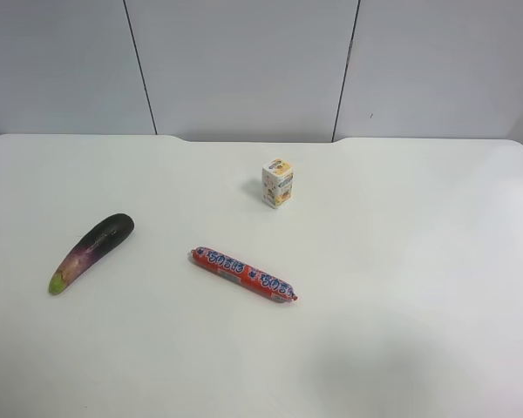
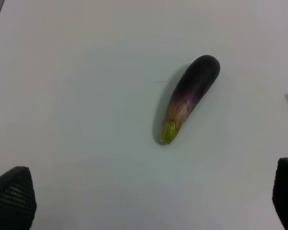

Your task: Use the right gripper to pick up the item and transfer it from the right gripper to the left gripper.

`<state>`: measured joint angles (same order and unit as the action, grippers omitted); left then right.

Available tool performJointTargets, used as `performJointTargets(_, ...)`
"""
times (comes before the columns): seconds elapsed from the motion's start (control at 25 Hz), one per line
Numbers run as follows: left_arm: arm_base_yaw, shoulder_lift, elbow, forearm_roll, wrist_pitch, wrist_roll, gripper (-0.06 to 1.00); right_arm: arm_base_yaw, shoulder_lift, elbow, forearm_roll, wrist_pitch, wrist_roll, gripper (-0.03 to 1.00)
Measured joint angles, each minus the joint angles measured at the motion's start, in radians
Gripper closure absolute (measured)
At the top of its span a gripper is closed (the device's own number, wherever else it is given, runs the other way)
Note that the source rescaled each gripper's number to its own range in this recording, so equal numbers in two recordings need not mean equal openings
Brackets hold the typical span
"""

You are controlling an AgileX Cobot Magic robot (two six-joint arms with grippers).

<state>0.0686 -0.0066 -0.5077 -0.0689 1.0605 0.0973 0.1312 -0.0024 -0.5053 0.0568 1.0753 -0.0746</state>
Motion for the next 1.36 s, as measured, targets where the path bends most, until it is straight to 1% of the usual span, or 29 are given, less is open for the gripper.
performJointTargets(1.36,0.0,0.0,0.0,0.0,-0.003,0.0,-0.06,0.0,0.0,0.0,0.0,0.0,0.0,-0.03)
